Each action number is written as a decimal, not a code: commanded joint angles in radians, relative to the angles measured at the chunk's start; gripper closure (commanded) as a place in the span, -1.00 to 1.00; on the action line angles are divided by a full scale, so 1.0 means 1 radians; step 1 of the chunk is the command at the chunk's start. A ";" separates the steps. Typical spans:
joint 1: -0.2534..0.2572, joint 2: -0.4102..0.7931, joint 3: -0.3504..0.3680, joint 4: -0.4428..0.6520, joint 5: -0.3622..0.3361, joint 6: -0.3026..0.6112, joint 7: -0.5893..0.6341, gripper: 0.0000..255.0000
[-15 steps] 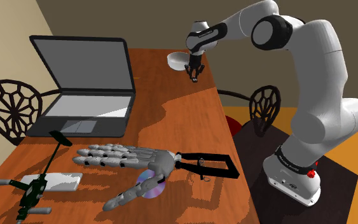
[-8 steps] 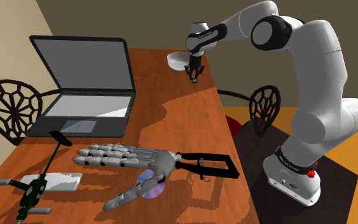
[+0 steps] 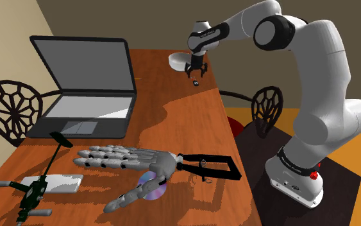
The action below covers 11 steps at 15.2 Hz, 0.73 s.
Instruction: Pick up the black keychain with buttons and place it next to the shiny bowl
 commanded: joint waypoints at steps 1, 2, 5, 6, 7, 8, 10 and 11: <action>-0.001 -0.024 0.003 0.011 0.004 -0.035 -0.001 -1.00; -0.002 -0.038 0.005 0.022 0.006 -0.060 -0.003 -1.00; -0.003 -0.048 0.006 0.032 0.008 -0.080 -0.004 -1.00; -0.003 -0.048 0.006 0.032 0.008 -0.080 -0.004 -1.00; -0.003 -0.048 0.006 0.032 0.008 -0.080 -0.004 -1.00; -0.003 -0.048 0.006 0.032 0.008 -0.080 -0.004 -1.00; -0.003 -0.048 0.006 0.032 0.008 -0.080 -0.004 -1.00; -0.003 -0.048 0.006 0.032 0.008 -0.080 -0.004 -1.00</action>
